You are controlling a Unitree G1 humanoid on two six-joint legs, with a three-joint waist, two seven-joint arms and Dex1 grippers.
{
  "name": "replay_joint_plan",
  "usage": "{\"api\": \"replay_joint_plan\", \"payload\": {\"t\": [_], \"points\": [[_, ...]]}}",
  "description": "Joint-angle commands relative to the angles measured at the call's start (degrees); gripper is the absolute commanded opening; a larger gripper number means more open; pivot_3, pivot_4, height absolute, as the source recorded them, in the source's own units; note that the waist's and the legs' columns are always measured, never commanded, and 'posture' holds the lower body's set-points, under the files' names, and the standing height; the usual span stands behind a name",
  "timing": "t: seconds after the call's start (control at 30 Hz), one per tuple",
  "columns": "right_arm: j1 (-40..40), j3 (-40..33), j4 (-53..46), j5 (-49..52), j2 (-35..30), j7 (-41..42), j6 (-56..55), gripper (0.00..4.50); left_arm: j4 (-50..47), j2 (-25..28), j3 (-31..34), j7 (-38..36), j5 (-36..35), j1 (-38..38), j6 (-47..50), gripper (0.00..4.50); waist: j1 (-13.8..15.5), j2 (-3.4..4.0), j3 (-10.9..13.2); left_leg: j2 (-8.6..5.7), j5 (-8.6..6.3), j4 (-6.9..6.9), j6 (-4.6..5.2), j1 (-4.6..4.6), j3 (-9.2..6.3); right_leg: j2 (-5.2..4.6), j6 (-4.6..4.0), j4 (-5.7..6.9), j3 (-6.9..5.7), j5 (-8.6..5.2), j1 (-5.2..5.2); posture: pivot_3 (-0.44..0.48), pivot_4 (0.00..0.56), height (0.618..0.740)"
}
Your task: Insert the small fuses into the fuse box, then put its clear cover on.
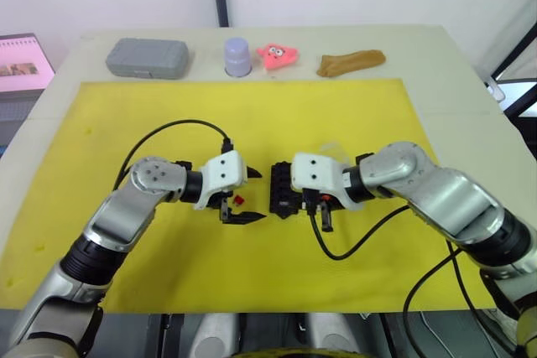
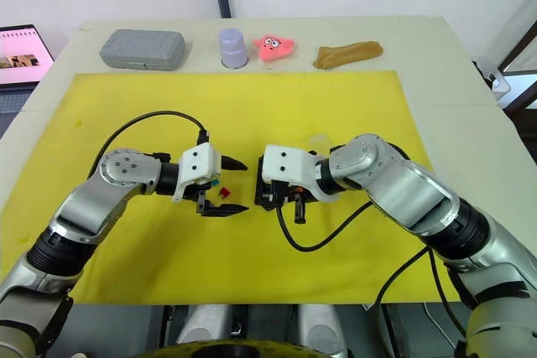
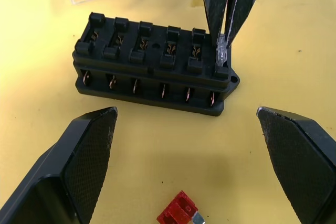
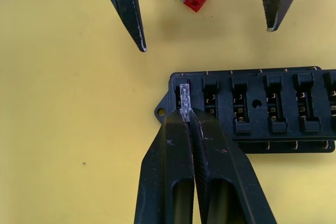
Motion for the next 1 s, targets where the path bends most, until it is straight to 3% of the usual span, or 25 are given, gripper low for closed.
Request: {"api": "replay_joint_plan", "payload": {"t": [0.03,1.0], "points": [[0.5,0.4,-0.1,-2.9,-0.8,-0.1,-3.5,0.04,-2.1,0.1,1.7,0.4,-1.0,0.2,-0.1,4.5,0.0,0.0,0.0,0.0,0.0,0.0,0.0,0.0,0.0,0.0,0.0,0.0,0.0,0.0,0.0,0.0,0.15,0.74],[4.4,-2.7,-3.6,-3.1,-0.5,0.0,-2.4,0.04,0.0,-0.3,1.7,0.3,-0.6,-0.4,-0.6,4.5,0.1,-0.01,0.0,0.0,0.0,0.0,0.0,0.03,0.0,0.0,0.0,0.0,0.0,0.0,0.04,0.0,0.15,0.74]]}}
